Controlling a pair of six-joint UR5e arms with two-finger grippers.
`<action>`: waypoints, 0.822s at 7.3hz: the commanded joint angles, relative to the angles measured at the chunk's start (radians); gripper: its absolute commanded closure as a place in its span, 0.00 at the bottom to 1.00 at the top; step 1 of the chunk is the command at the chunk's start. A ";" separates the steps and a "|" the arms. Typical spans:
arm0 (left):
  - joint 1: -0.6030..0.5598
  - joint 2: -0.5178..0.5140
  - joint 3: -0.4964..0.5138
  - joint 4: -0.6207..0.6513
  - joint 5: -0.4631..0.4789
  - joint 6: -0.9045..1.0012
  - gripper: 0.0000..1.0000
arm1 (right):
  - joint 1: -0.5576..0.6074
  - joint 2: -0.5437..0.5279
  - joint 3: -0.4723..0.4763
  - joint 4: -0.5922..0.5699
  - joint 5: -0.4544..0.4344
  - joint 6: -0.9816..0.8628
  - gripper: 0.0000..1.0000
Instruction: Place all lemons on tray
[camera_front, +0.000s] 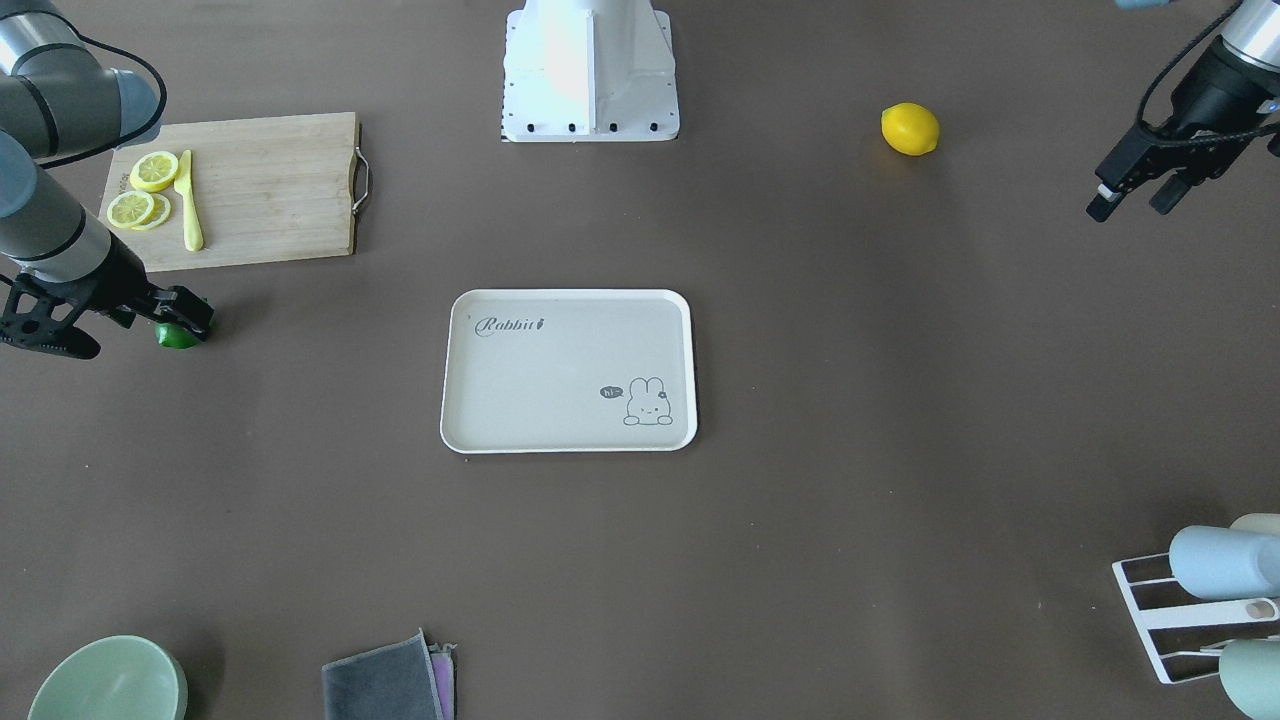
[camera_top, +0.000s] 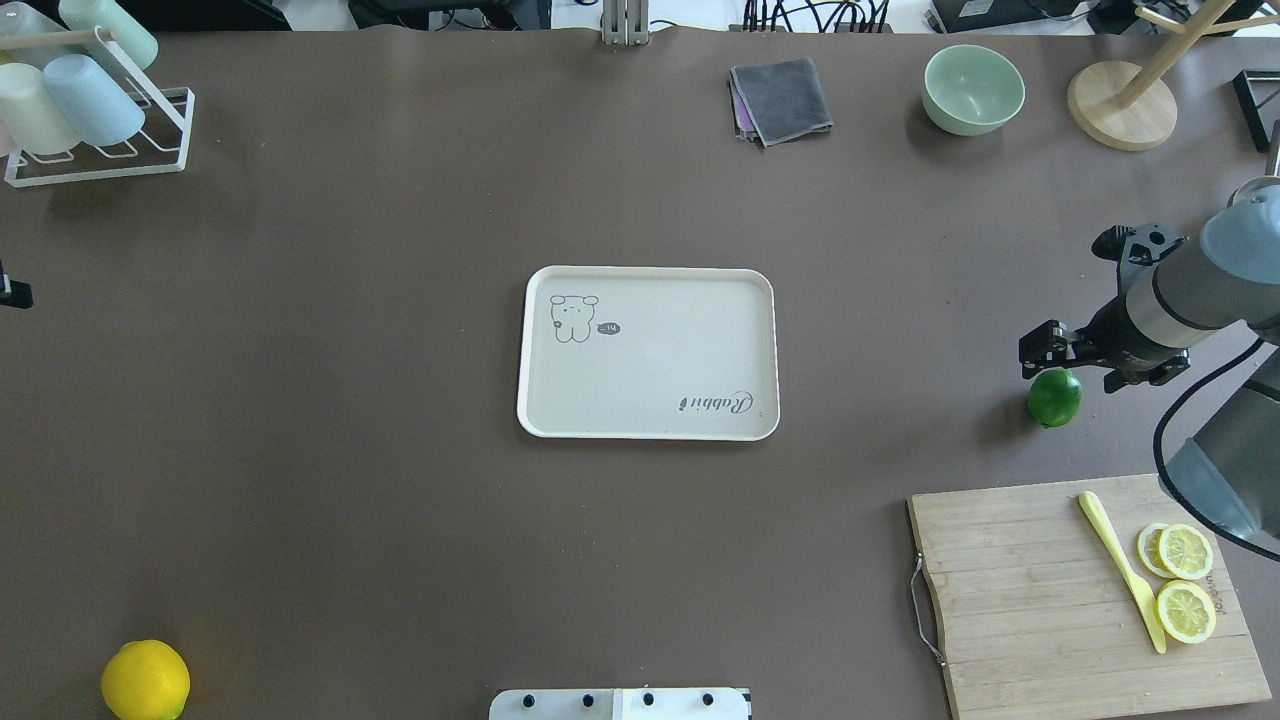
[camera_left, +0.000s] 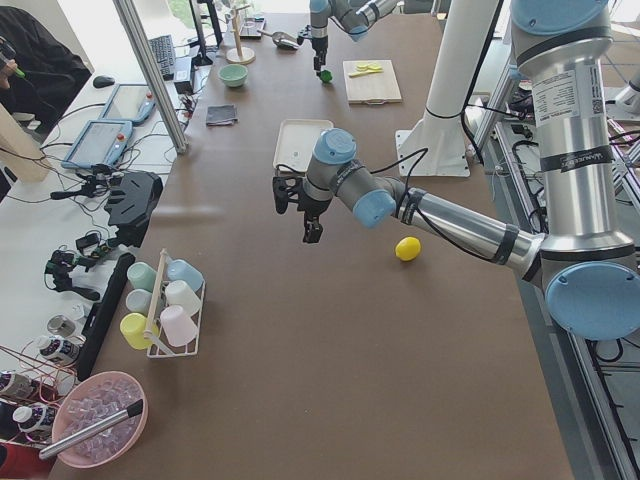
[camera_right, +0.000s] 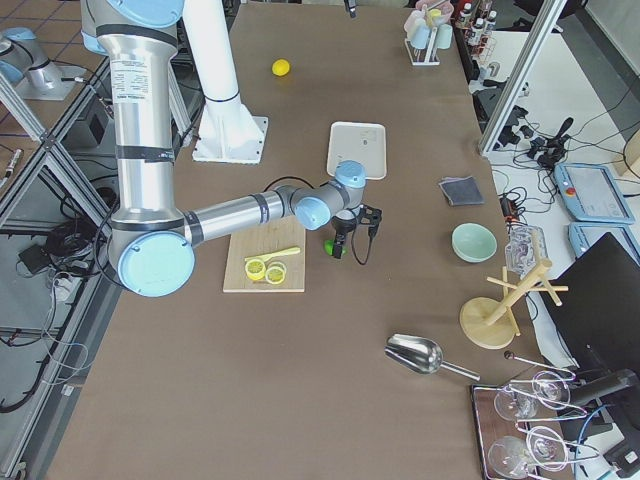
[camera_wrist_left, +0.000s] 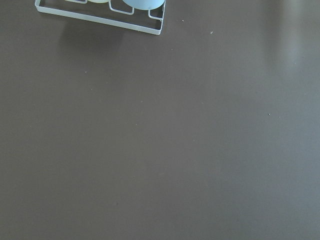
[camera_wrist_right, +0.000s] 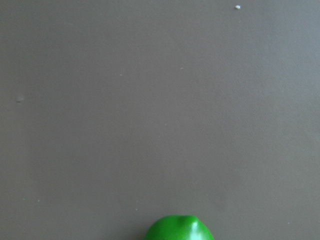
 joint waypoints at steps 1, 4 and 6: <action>0.023 0.014 -0.012 0.000 -0.001 0.000 0.02 | -0.009 -0.002 -0.002 -0.001 0.000 0.002 0.00; 0.054 0.026 -0.028 0.000 -0.003 0.000 0.02 | -0.027 0.001 -0.008 -0.002 0.000 0.002 0.34; 0.054 0.026 -0.034 0.000 -0.010 -0.001 0.02 | -0.029 0.005 -0.011 -0.004 0.003 0.002 1.00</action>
